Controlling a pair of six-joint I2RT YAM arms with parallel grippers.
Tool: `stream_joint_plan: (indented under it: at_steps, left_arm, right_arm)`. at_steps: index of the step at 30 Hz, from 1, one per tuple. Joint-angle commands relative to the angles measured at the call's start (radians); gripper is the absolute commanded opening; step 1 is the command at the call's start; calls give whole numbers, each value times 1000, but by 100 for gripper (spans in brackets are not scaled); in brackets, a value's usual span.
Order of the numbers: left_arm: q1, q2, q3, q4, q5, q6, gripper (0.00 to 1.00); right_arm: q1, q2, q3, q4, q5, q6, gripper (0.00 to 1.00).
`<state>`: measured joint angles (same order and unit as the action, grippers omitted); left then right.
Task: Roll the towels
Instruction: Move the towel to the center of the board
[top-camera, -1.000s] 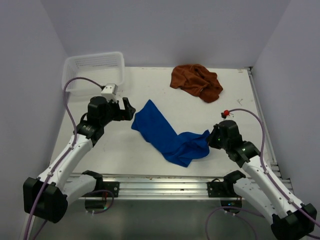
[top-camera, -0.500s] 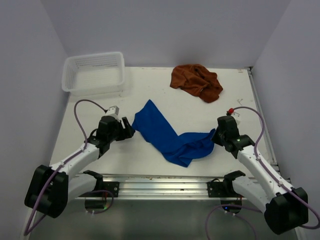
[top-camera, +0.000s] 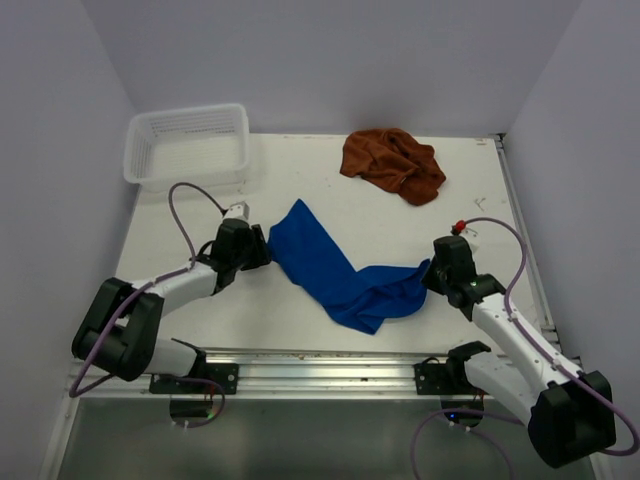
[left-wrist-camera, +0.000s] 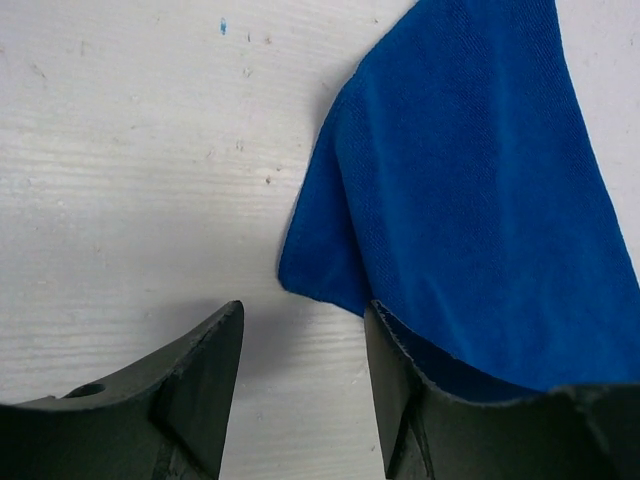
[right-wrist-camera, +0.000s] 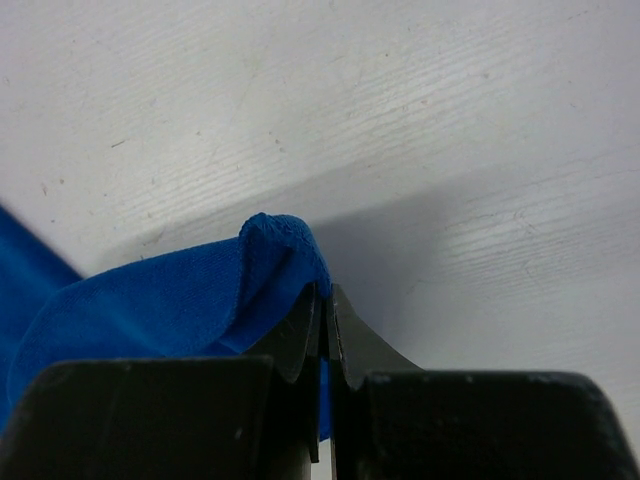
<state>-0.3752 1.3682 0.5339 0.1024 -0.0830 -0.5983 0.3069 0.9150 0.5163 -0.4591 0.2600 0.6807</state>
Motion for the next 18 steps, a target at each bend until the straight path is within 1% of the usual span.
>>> stream_joint_plan:
  at_steps: [1,3,6,9,17,18]
  left_arm:
    - [-28,43,69,47,-70,18,55]
    - [-44,89,93,1,-106,20,48]
    - [-63,126,126,-38,-152,19,44]
    - [-77,143,138,-58,-190,14,43]
    - [-99,198,166,-89,-228,9,40]
    - [-100,207,166,-83,-227,8,36]
  right_arm:
    - [-6,-19,-15,56,15,-7,0]
    - [-8,-25,-24,57,16,-10,0]
    - [-12,-36,-38,66,18,-12,0]
    - [-17,-41,-47,68,16,-18,0]
    - [-38,-41,-64,85,-8,-27,0]
    - [-43,-41,-68,89,-14,-29,0]
